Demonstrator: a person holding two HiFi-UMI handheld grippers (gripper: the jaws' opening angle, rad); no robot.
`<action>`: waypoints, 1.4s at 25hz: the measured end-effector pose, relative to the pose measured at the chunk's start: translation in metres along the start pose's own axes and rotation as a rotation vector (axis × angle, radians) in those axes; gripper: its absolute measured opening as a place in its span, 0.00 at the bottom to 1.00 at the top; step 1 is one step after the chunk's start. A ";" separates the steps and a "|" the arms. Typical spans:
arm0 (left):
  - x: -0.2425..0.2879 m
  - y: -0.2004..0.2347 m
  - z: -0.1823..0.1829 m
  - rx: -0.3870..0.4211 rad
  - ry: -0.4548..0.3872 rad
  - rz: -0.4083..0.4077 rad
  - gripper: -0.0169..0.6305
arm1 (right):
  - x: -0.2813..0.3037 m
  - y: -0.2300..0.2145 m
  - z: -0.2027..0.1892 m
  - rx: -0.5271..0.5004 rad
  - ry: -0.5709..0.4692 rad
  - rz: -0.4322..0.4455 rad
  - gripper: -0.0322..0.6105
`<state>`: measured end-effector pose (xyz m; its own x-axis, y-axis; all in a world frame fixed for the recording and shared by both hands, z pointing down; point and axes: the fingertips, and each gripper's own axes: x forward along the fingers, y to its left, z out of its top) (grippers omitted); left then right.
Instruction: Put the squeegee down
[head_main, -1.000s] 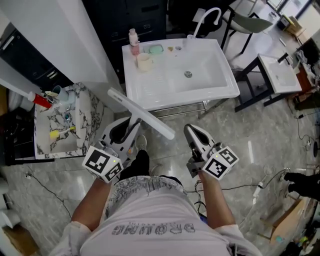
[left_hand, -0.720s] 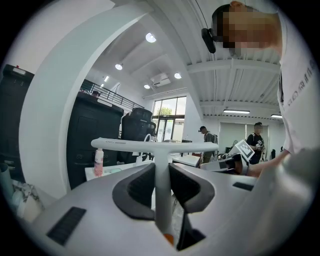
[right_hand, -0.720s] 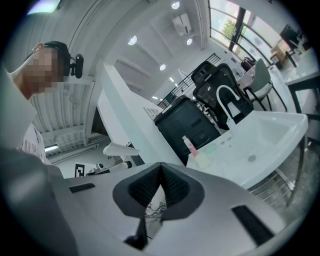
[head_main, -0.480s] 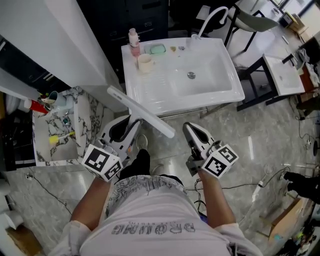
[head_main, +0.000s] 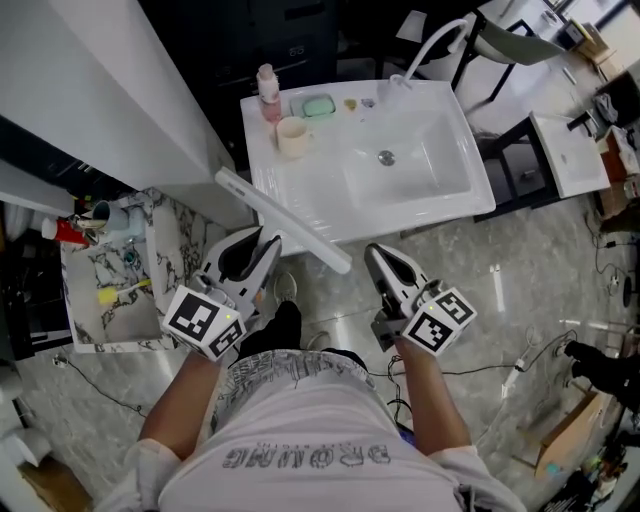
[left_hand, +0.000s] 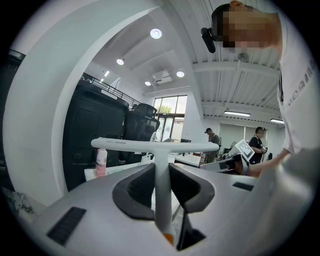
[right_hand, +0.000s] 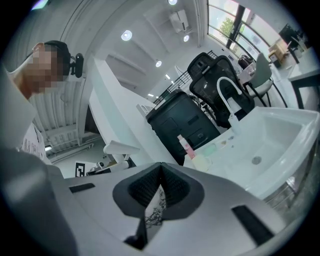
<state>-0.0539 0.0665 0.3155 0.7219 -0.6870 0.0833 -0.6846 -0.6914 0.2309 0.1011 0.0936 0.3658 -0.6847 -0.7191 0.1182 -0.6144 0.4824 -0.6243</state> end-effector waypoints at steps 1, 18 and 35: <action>0.002 0.006 0.000 -0.003 0.002 0.000 0.18 | 0.006 -0.001 0.001 0.000 0.003 -0.001 0.06; 0.033 0.091 0.011 -0.049 0.023 -0.007 0.18 | 0.086 -0.023 0.021 0.012 0.040 -0.045 0.06; 0.042 0.158 0.019 -0.063 0.013 -0.052 0.18 | 0.158 -0.021 0.029 -0.003 0.060 -0.075 0.06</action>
<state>-0.1340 -0.0755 0.3373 0.7576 -0.6475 0.0827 -0.6391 -0.7102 0.2952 0.0172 -0.0450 0.3755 -0.6592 -0.7218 0.2107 -0.6658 0.4301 -0.6096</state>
